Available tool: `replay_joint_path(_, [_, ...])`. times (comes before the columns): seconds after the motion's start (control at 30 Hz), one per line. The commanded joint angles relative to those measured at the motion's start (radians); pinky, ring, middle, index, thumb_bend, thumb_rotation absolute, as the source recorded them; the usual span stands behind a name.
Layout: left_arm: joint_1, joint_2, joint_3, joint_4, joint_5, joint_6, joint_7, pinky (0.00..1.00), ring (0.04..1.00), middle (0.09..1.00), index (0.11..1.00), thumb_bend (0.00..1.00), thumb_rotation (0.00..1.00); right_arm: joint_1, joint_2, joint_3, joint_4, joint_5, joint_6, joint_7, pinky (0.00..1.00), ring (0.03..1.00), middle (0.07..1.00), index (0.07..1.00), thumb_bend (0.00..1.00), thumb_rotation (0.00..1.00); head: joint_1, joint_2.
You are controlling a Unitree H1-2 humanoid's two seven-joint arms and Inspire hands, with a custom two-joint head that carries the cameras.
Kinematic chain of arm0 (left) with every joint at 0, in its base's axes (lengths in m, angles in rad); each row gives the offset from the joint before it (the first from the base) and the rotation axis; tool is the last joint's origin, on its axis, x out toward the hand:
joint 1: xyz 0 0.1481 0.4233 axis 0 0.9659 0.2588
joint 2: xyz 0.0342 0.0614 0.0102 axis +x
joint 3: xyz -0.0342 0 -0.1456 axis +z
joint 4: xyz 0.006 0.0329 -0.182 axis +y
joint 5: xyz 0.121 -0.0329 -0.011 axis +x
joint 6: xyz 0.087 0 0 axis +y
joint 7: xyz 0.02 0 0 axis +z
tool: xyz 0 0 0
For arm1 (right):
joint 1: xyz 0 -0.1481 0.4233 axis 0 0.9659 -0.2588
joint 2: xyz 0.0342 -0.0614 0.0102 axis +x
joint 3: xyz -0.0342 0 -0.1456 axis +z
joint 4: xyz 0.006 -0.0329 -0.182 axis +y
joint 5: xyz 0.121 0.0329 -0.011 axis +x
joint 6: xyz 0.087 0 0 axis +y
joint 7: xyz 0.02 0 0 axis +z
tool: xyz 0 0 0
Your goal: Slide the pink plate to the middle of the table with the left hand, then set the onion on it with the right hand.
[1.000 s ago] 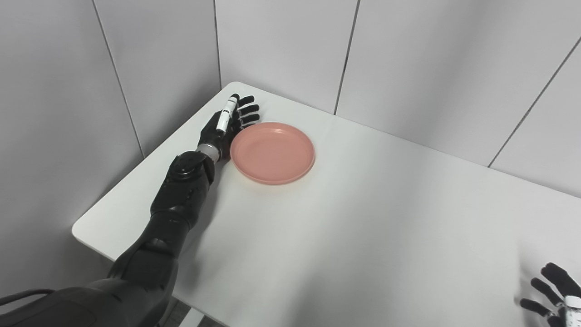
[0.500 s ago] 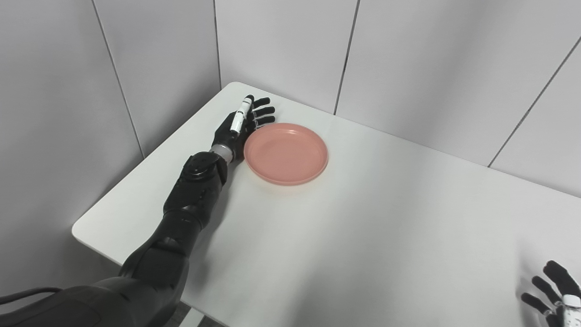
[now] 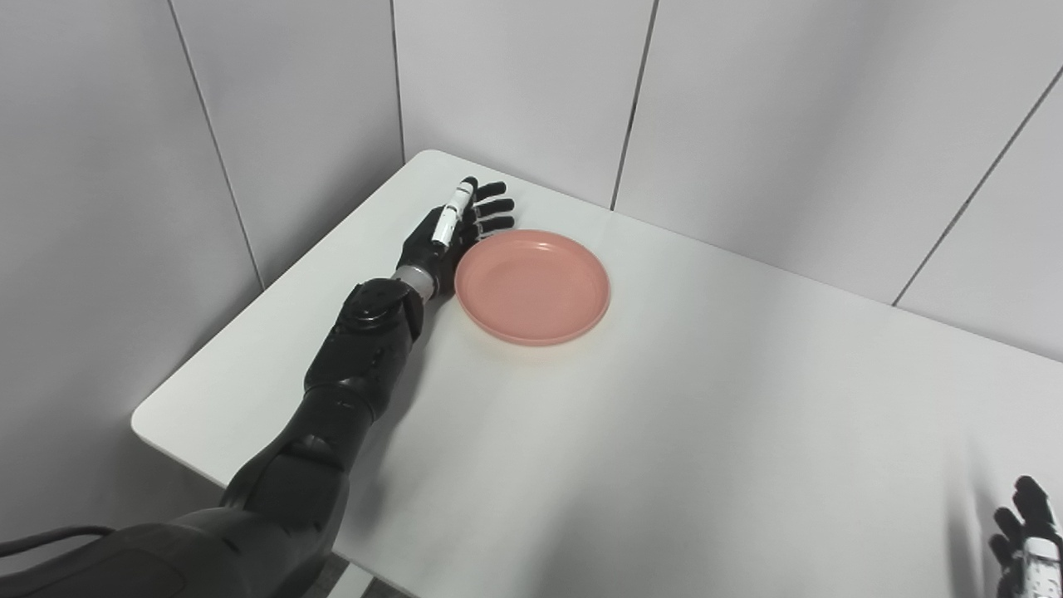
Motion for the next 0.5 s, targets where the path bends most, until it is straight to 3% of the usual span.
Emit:
replay_joint_path(0.0, [-0.037, -0.01, -0.006, -0.01, 0.004, 0.014, -0.004, 0.75, 0.784, 0.794, 0.772, 0.33, 1.0, -0.031, -0.008, -0.009, 0.0, 0.019, -0.058, 0.011, 1.0, 0.999, 1.0, 0.995, 0.12, 1.0, -0.004, 0.0])
replay_joint_path(0.07, [-0.04, -0.017, -0.007, -0.001, 0.002, 0.009, -0.01, 0.76, 0.786, 0.793, 0.766, 0.35, 1.0, -0.038, -0.017, -0.01, 0.027, 0.027, -0.084, 0.019, 1.0, 1.0, 1.0, 1.0, 0.07, 1.0, -0.009, 0.0])
replay_joint_path(0.2, [-0.04, -0.028, -0.011, 0.004, 0.01, 0.0, -0.01, 0.75, 0.777, 0.782, 0.754, 0.35, 1.0, -0.048, -0.024, -0.015, 0.067, 0.036, -0.118, 0.025, 1.0, 1.0, 1.0, 0.994, 0.09, 1.0, -0.018, 0.001])
replay_joint_path(0.33, [-0.03, -0.05, -0.013, -0.016, 0.01, 0.007, -0.01, 0.76, 0.785, 0.79, 0.76, 0.35, 1.0, -0.049, -0.019, -0.016, 0.067, 0.045, -0.123, 0.024, 1.0, 1.0, 1.0, 0.993, 0.01, 1.0, -0.025, 0.002])
replay_joint_path(0.47, [-0.014, -0.068, -0.019, -0.044, 0.018, 0.017, 0.001, 0.77, 0.794, 0.797, 0.768, 0.35, 1.0, -0.048, -0.015, -0.016, 0.062, 0.049, -0.131, 0.021, 1.0, 1.0, 1.0, 0.995, 0.0, 1.0, -0.023, 0.002])
